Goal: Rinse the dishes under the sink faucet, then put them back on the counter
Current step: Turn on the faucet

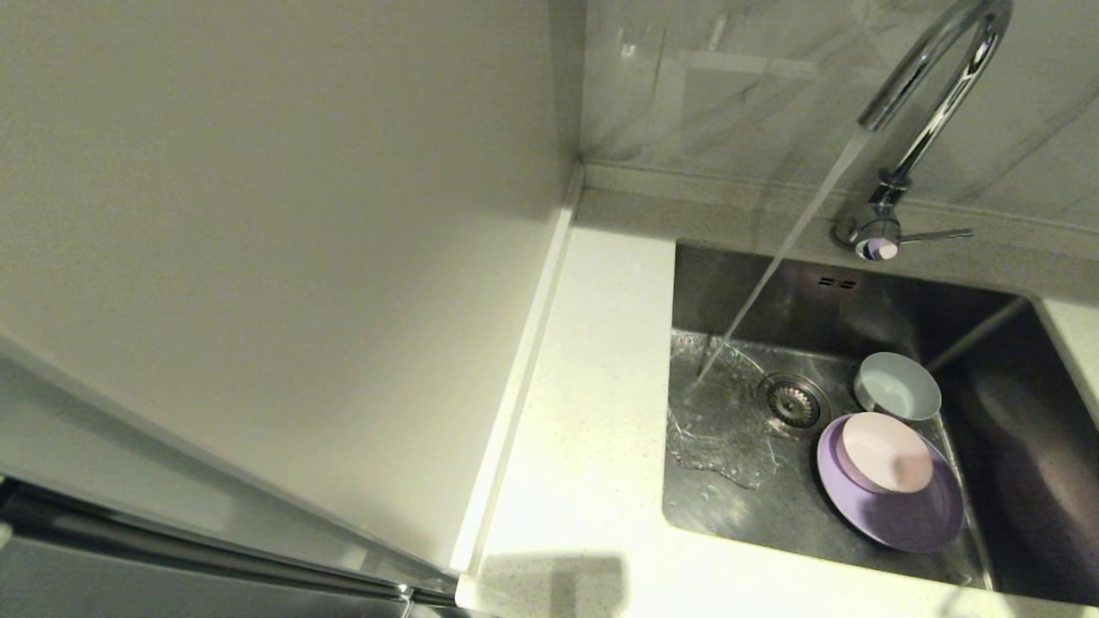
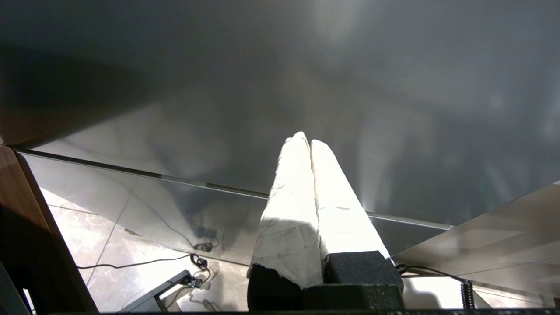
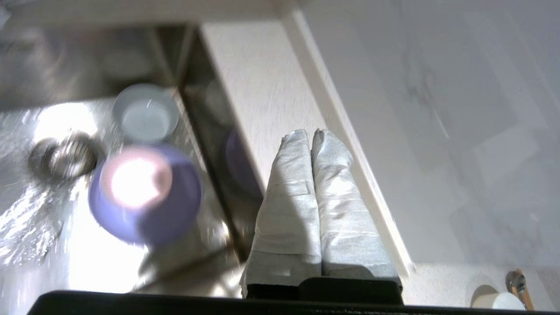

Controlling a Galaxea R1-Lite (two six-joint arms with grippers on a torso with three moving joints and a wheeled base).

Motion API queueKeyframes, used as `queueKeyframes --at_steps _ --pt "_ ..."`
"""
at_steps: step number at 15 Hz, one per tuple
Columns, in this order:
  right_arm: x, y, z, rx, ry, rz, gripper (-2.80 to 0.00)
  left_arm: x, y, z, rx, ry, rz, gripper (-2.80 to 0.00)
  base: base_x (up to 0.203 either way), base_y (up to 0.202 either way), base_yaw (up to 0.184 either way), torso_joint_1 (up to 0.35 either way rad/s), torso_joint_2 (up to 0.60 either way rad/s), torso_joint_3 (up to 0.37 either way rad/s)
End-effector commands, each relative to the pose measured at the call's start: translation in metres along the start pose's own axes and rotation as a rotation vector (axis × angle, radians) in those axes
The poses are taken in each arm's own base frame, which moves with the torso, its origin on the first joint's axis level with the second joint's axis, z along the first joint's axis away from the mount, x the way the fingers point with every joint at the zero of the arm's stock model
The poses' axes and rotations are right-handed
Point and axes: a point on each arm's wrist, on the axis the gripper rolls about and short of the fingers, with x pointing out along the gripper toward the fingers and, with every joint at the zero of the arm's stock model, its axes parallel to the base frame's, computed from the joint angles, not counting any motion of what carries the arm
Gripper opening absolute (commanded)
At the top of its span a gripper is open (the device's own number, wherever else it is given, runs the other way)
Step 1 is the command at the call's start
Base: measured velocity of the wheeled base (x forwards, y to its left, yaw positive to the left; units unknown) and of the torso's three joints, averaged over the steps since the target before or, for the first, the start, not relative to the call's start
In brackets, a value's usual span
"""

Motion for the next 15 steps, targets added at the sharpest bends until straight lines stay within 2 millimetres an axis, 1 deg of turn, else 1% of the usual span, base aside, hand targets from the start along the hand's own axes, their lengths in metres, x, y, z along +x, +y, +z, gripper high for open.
queueKeyframes --at_steps 1,2,3,5,6,7,8,10,12,13,15 --pt "-0.060 -0.042 -0.043 0.046 -0.103 0.060 -2.80 0.000 0.000 -0.001 0.000 0.004 0.000 -2.80 0.000 0.000 0.000 0.000 0.00 0.000" --pt "-0.071 -0.051 -0.064 0.035 -0.105 0.101 -2.80 0.000 0.000 -0.001 0.000 0.002 0.000 -2.80 0.000 0.000 0.000 0.000 0.00 0.000" --pt "-0.079 -0.059 -0.084 0.024 -0.103 0.135 -2.80 0.000 0.000 -0.001 0.000 0.002 0.000 -2.80 0.000 0.000 0.000 0.000 0.00 0.000" --pt "-0.085 -0.066 -0.126 -0.013 -0.063 0.184 -2.80 0.000 0.000 -0.001 0.000 0.003 0.000 -2.80 0.000 0.000 0.000 0.000 0.00 0.000" --pt "-0.085 -0.067 -0.139 -0.027 -0.015 0.204 -2.80 0.000 0.000 -0.001 0.000 0.004 0.000 -2.80 0.000 0.000 0.000 0.000 0.00 0.000" --pt "-0.084 -0.066 -0.145 -0.014 0.038 0.241 -2.80 0.000 0.000 -0.001 0.000 0.004 0.000 -2.80 0.000 0.000 0.000 0.000 0.00 0.000" --pt "-0.084 -0.065 -0.145 -0.012 0.041 0.291 -2.80 0.000 0.000 -0.001 0.000 0.002 0.000 -2.80 0.000 0.000 0.000 0.000 0.00 0.000" --pt "-0.087 -0.066 -0.142 -0.010 0.026 0.358 -2.80 0.000 0.000 -0.001 0.000 0.004 0.000 -2.80 0.000 0.000 0.000 0.000 0.00 0.000" --pt "-0.086 -0.073 -0.145 -0.014 0.001 0.418 -2.80 0.000 0.000 -0.001 0.000 0.004 0.000 -2.80 0.000 0.000 0.000 0.000 0.00 0.000" --pt "-0.089 -0.079 -0.151 -0.026 -0.038 0.442 -2.80 0.000 0.000 -0.001 0.000 0.003 0.000 -2.80 0.000 0.000 0.000 0.000 0.00 0.000" --pt "-0.096 -0.090 -0.177 -0.064 -0.102 0.460 -2.80 0.000 0.000 -0.001 0.000 0.004 0.000 -2.80 0.000 0.000 0.000 0.000 0.00 0.000"
